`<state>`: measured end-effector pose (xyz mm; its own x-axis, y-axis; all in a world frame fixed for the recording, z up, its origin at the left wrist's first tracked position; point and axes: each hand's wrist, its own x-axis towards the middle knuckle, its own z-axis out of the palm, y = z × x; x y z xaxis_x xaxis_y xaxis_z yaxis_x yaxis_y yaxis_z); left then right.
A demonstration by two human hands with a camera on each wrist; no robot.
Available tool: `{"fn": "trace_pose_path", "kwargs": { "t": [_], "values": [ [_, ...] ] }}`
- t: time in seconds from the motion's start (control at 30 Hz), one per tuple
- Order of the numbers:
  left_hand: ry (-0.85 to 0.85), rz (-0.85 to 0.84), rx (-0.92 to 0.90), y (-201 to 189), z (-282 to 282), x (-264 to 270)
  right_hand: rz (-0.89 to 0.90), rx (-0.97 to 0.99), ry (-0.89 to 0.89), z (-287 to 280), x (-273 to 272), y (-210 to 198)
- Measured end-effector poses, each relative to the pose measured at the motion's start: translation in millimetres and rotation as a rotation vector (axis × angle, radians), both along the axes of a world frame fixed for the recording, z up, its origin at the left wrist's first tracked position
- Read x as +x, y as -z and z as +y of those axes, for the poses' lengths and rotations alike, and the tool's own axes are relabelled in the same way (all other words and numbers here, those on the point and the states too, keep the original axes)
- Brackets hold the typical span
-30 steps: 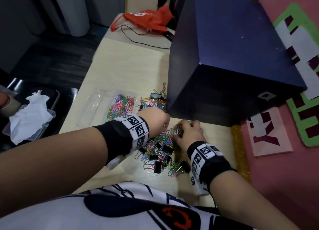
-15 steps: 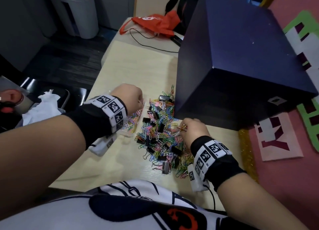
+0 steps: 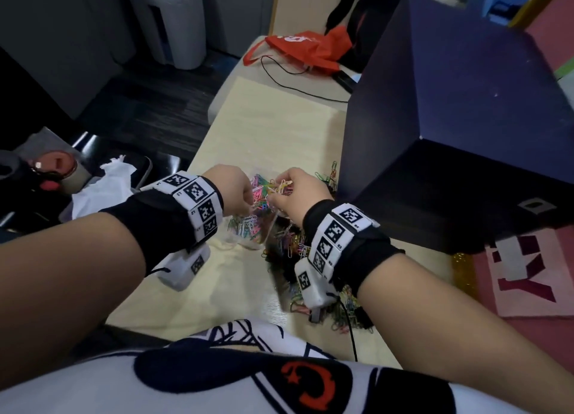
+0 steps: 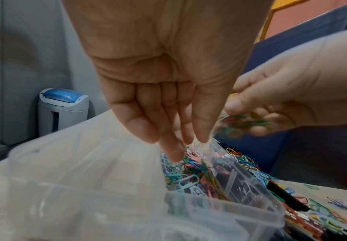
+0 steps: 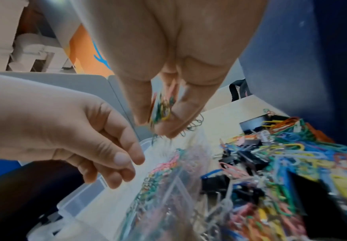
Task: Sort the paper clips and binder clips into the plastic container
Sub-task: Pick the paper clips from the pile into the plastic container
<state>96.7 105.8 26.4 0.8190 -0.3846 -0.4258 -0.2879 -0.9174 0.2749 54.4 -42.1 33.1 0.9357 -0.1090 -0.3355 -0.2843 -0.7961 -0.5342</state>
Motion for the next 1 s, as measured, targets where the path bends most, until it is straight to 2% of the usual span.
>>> {"fn": "trace_pose_path", "kwargs": {
  "t": [0.13,0.23,0.37,0.5,0.67,0.8,0.87,1.0],
  "values": [
    [0.003,0.000,0.029,0.4,0.8,1.2,0.088,0.137,-0.043,9.2,8.4,-0.4],
    [0.023,0.006,0.042,-0.3,-1.7,1.5,0.056,0.084,-0.080,1.5,6.0,-4.7],
    [0.070,-0.023,0.034,0.3,-11.4,1.3,-0.026,0.059,-0.009,-21.5,-7.1,-3.5],
    [0.147,-0.034,-0.007,-0.8,-28.8,-6.9,0.109,0.113,0.151,-54.1,-32.0,9.2],
    [0.398,-0.050,-0.043,-2.5,-62.6,-33.0,0.317,-0.242,0.118,-90.8,-64.2,14.8],
    [0.587,-0.024,-0.005,6.7,-86.7,-54.7,0.449,-0.429,0.143,-108.7,-91.8,13.0],
    [0.662,-0.022,0.019,14.5,-94.8,-64.9,0.559,-0.490,0.117,-111.6,-105.1,7.2],
    [0.818,-0.077,0.066,24.2,-105.5,-79.6,0.715,-0.467,-0.021,-105.4,-126.2,-6.3]
  ]
}}
